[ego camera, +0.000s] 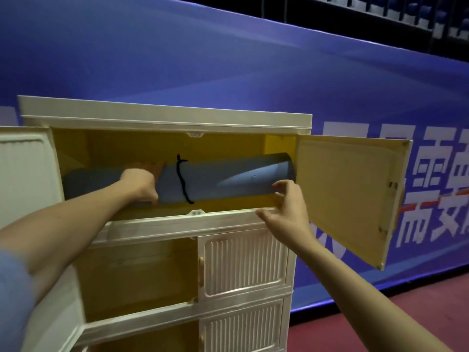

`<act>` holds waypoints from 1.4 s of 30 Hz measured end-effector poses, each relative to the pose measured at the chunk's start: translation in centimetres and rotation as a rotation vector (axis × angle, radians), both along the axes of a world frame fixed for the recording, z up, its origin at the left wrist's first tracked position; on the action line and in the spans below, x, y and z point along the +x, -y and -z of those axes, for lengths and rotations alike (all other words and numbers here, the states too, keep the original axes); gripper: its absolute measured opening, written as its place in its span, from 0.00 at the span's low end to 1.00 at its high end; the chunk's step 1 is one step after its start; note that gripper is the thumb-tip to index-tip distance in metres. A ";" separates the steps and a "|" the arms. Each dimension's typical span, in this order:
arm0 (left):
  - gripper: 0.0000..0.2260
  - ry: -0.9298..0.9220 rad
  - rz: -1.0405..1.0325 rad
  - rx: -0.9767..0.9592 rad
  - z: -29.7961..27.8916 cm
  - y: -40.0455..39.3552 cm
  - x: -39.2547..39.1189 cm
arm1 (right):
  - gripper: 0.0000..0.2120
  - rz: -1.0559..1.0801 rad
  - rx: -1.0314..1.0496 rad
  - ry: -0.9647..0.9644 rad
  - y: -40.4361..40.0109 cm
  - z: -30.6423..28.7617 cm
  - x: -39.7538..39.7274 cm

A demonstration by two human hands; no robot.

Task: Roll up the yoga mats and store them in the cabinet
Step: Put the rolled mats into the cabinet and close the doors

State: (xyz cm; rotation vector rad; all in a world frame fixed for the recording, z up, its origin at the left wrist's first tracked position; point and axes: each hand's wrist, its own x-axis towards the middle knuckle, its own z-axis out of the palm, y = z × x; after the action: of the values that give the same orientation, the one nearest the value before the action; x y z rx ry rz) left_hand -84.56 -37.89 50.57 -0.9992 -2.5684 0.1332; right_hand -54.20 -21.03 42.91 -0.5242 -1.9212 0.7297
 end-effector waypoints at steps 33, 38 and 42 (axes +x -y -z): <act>0.29 0.355 0.133 -0.028 0.2 -1.3 -3.6 | 0.45 0.076 0.516 1.282 -9.8 -8.1 -16.0; 0.32 0.266 0.111 -0.202 -0.6 -1.5 -2.6 | 0.58 0.081 0.668 1.189 -10.0 -6.6 -14.4; 0.44 0.185 0.223 -0.185 -0.1 -0.9 -3.7 | 0.51 0.082 0.755 1.151 -10.8 -6.5 -13.7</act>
State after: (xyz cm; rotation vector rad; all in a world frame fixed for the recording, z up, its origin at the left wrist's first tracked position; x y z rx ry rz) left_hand -88.25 -37.02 50.67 -1.4198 -2.6215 0.2305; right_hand -67.95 -10.26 49.41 -0.5666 -2.9523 -0.5405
